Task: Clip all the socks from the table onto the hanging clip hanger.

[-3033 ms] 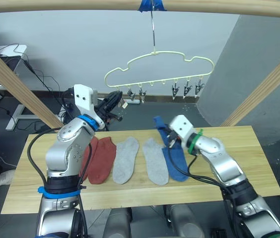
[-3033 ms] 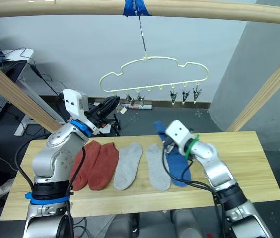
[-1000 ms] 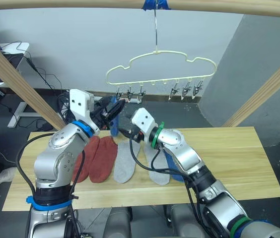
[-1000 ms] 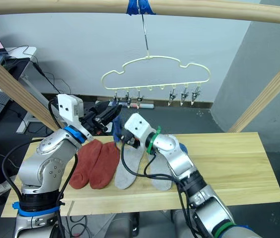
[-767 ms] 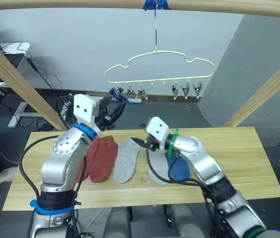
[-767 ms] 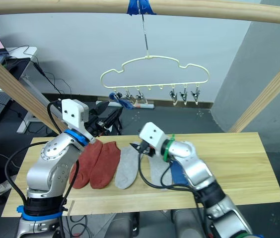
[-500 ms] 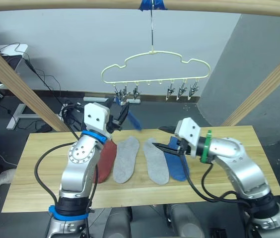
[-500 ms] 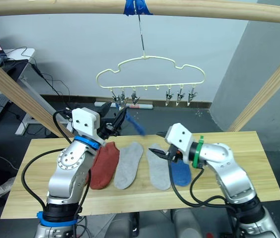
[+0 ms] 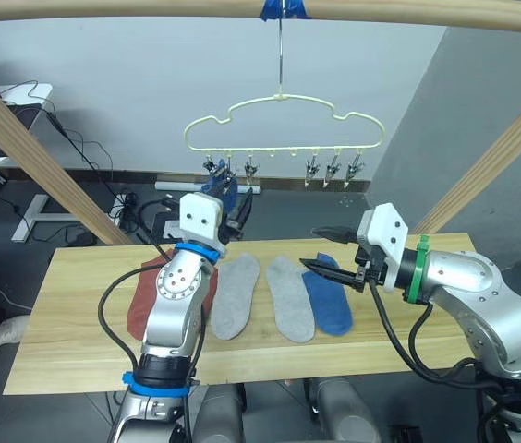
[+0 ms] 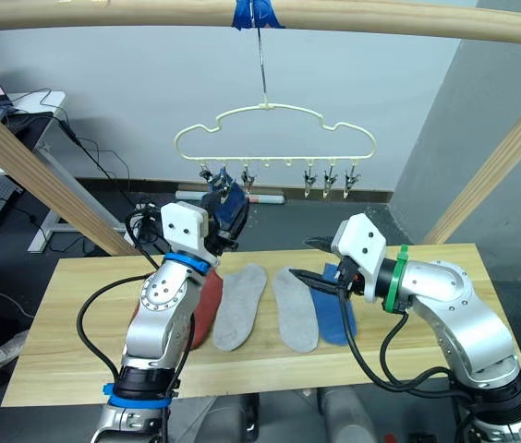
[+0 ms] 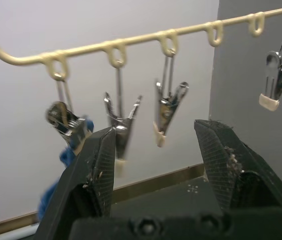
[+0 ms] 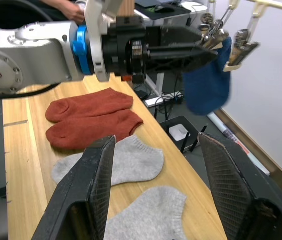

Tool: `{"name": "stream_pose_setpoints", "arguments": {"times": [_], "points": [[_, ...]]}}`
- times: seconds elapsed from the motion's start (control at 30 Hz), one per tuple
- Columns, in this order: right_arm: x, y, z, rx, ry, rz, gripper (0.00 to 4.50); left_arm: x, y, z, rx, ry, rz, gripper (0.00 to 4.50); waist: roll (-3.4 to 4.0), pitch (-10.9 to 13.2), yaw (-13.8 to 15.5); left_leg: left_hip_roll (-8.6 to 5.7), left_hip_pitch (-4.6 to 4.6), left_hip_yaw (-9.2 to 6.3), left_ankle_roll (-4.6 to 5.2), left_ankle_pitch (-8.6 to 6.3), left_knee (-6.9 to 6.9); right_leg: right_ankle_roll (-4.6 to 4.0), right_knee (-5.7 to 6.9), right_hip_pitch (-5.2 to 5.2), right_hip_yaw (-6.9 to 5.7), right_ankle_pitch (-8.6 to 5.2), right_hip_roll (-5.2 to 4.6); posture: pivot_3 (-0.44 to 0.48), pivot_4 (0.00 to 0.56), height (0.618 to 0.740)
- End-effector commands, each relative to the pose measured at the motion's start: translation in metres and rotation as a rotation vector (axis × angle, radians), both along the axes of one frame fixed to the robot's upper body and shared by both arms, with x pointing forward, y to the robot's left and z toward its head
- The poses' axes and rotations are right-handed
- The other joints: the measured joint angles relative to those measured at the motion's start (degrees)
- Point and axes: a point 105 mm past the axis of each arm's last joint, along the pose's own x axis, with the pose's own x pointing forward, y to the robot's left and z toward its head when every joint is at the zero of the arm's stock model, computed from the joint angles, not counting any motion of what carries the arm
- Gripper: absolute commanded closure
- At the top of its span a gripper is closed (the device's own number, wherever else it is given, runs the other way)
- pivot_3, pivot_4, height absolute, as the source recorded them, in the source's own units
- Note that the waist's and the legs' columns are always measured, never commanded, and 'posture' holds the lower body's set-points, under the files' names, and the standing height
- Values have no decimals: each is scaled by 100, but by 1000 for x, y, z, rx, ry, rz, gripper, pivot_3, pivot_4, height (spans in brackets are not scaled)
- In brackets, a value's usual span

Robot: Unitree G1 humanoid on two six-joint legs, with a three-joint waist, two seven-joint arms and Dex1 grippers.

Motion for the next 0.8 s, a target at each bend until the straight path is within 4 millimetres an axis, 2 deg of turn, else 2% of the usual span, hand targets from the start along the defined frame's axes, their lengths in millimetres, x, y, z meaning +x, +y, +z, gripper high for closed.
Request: {"name": "stream_pose_setpoints", "arguments": {"times": [0.03, 0.2, 0.3, 0.8], "points": [[-6, -1, 12, 11, -47, 9, 1757, 0, -2, 7, -9, -38, 9, 1739, 0, 0, -22, 0, 0, 0, 0, 0, 0, 1, 0, 0, 0, 0, 0, -228, 269, 740], [-5, -4, 12, 8, -48, -4, 1757, 2, -2, 5, -17, -34, 13, 1739, 0, 0, -63, 1, -1, 0, 0, 0, 0, 1, 0, 0, 1, -1, 0, -234, 268, 740], [-6, -4, 12, 8, -48, -8, 1735, 3, -3, 3, -9, -27, 13, 2291, 0, 0, -69, 1, -1, 0, 0, 0, 0, 2, 0, 0, 0, -1, 0, -243, 269, 740], [-5, -8, 13, 9, -49, -25, 1735, 23, 4, 10, -20, -47, 71, 2291, -1, 0, -78, 0, -2, 0, 0, 0, 1, 3, -2, 0, 0, -2, 0, -253, 264, 740]]}}
